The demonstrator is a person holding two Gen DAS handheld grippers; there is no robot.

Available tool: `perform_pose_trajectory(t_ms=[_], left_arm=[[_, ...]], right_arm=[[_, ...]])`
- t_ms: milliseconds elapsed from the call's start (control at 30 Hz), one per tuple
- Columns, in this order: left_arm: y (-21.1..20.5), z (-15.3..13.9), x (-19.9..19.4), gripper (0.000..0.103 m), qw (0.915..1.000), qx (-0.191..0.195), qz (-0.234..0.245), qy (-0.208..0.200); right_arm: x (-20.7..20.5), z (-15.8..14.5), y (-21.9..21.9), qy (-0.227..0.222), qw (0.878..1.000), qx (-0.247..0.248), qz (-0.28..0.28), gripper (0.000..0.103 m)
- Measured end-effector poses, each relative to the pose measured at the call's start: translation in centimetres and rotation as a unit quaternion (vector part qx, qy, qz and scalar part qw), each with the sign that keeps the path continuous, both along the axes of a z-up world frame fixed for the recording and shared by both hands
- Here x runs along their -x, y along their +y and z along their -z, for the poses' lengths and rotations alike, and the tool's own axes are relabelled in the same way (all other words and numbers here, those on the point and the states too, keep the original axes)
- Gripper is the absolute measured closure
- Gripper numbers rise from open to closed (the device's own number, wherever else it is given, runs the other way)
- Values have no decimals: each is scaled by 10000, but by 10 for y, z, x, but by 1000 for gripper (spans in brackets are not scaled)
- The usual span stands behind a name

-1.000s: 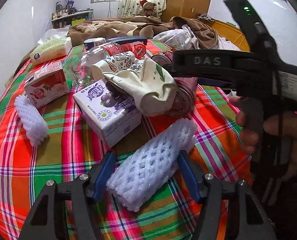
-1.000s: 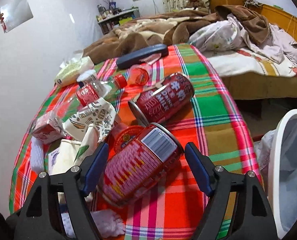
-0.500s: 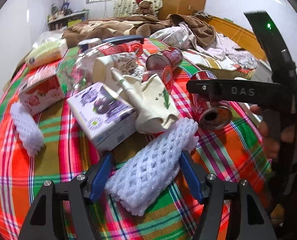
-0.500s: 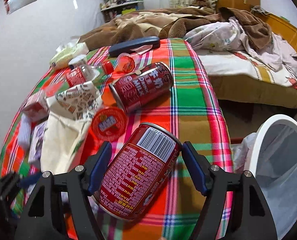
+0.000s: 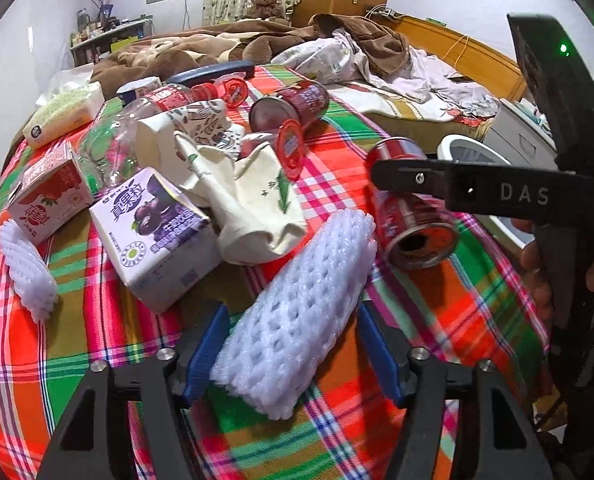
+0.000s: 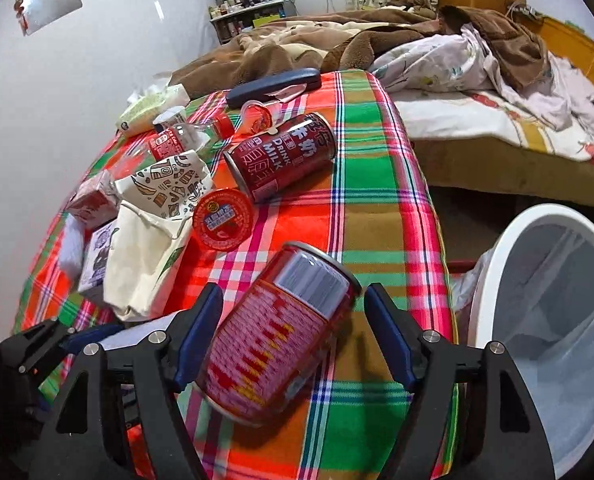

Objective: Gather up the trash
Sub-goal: 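Grasp the red milk can with the right tool while the left tool grasps the white foam net, then carry the can and foam net over the white bin and open both tools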

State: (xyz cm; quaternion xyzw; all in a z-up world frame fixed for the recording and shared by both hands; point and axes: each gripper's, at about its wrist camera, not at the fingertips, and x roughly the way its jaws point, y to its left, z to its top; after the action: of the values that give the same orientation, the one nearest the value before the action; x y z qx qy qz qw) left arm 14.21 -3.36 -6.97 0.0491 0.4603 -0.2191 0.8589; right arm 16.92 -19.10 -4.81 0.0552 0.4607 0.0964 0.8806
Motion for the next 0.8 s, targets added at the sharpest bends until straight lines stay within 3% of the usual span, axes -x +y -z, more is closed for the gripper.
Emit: perform_pose_trajectory(t_ms=[100, 200, 300, 433, 500, 533, 567, 800], left_arm=[[-2, -2, 2, 48, 9998, 174, 59, 91], [-7, 0, 2, 53, 10000, 12, -37, 65], [-7, -2, 2, 62, 9998, 93, -159, 38], [-9, -1, 2, 63, 9995, 168, -252, 57], [-10, -1, 1, 63, 9994, 203, -267, 49], [-9, -1, -1, 59, 9993, 246, -279, 46], [-10, -1, -3, 53, 9992, 278, -277, 68], [-27, 1, -11, 39, 9998, 63, -192, -28]], right_arm=[[2, 1, -1, 14, 10000, 54, 33, 25], [2, 3, -5, 68, 9999, 13, 109, 25], [2, 9, -7, 206, 9994, 179, 190, 25], [2, 15, -10, 253, 9993, 203, 183, 25], [4, 14, -9, 184, 9993, 274, 148, 31], [6, 14, -9, 143, 9994, 310, 107, 46], [7, 14, -9, 125, 9993, 349, 109, 49], [11, 15, -18, 21, 9995, 289, 157, 49]])
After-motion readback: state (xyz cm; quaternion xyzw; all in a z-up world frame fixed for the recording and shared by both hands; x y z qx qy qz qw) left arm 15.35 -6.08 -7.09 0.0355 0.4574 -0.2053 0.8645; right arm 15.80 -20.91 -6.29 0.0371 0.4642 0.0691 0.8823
